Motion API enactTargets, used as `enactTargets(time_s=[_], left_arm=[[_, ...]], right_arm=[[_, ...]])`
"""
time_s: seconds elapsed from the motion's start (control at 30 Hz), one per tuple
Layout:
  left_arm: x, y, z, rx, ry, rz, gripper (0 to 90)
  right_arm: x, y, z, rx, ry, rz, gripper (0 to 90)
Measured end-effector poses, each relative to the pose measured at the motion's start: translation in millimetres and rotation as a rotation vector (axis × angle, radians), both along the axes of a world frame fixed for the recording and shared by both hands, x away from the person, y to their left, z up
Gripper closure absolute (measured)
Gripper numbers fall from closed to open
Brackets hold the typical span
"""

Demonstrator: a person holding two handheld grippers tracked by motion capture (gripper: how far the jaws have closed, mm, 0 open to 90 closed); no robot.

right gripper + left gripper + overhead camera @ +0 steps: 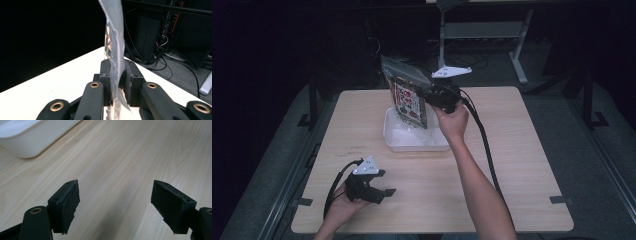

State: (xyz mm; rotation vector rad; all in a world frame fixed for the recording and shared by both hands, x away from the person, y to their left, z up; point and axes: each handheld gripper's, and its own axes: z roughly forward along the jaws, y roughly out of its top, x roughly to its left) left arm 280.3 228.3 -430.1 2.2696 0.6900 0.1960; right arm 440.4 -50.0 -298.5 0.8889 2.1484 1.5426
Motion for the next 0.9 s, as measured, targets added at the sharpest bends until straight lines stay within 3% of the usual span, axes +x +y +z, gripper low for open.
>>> enactTargets(time_s=[0.67,0.9], left_arm=[[1.2,0.9,-0.4,-0.004,0.003,0.004,22.0],[1.8,0.9,0.4,-0.003,0.001,0.001,22.0]], right_arm=[[-0.7,3.6,-24.8,-0.002,-0.012,0.015,77.6],[-0.7,5.2,-28.9,-0.036,-0.005,0.024,77.5]])
